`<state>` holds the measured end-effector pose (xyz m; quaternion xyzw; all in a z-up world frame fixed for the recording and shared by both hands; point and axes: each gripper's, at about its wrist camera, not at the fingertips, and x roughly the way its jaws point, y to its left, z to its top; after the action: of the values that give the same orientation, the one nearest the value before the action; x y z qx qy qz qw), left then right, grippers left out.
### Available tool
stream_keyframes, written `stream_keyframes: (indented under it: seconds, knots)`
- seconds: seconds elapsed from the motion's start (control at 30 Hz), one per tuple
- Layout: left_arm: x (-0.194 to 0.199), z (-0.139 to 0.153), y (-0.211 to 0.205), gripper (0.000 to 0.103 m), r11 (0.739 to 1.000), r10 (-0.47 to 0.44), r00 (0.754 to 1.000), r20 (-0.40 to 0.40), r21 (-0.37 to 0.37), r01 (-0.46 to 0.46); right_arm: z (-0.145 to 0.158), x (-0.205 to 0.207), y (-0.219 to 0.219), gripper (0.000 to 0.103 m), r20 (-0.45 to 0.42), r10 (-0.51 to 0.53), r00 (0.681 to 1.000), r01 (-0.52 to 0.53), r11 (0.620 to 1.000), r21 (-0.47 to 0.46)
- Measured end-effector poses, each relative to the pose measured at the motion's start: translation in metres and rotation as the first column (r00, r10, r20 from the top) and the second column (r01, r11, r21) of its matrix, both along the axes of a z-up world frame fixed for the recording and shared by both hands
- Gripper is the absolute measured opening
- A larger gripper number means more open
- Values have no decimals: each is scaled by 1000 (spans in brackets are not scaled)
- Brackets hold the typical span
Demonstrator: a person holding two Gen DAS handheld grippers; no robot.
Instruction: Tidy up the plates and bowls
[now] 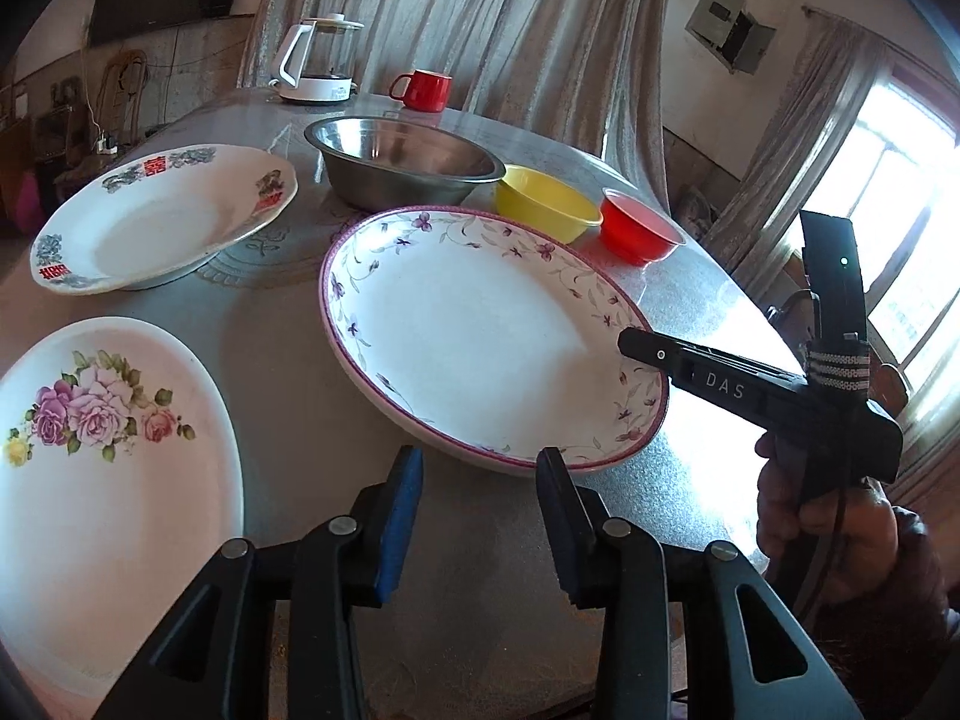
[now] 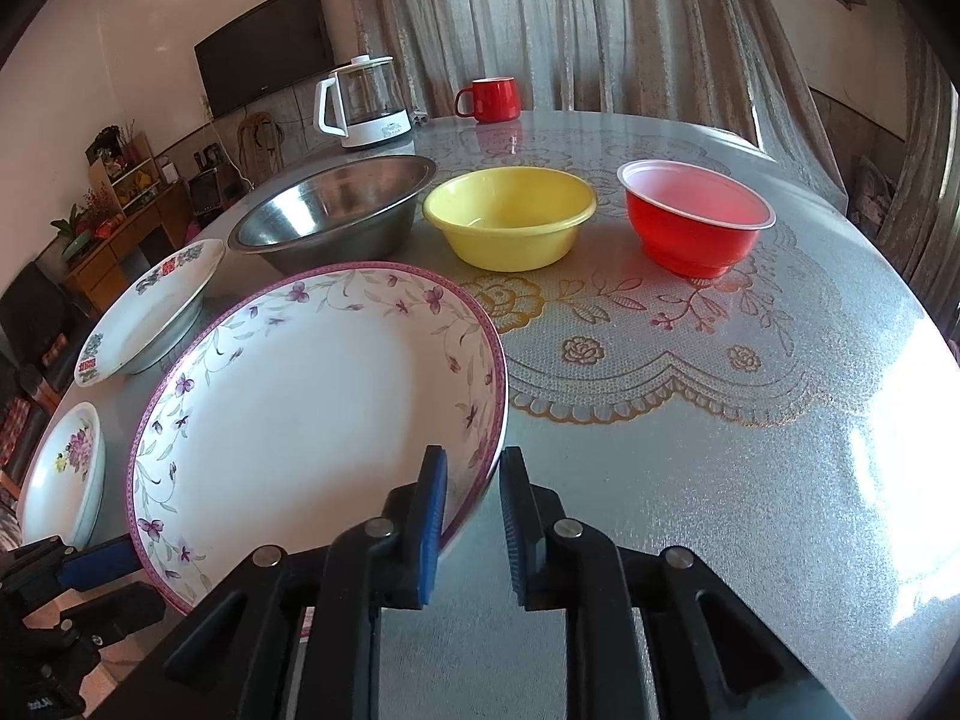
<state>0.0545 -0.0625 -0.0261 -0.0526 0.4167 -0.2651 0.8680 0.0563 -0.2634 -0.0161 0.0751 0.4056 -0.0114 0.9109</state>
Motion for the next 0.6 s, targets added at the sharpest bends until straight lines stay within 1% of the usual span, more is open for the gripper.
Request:
stream_keyframes:
  seconds: [0.07, 0.1, 0.17, 0.3, 0.5, 0.6]
  knots:
    - [5, 1, 2, 44, 1000, 20, 1000, -8, -4, -20, -2, 1, 1, 21, -10, 2, 1000, -2, 1000, 5]
    - [9, 2, 3, 44, 1000, 30, 999, -13, -8, -30, -3, 3, 0, 22, -25, 9, 1000, -9, 1000, 21]
    - [17, 4, 3, 44, 998, 60, 998, -9, 12, -60, -7, 4, -1, 24, -41, 16, 999, -13, 997, 70]
    - [37, 2, 1, 42, 996, 87, 996, -15, 36, -86, -8, 3, 3, 24, -32, 16, 999, -15, 999, 38]
    - [54, 1, 3, 42, 994, 108, 994, -36, 32, -107, -5, 3, 1, 23, -24, 22, 999, -21, 998, 56]
    - [56, 0, -1, 42, 993, 106, 994, -33, 51, -104, -1, 5, -1, 23, -20, 11, 1000, -10, 998, 57]
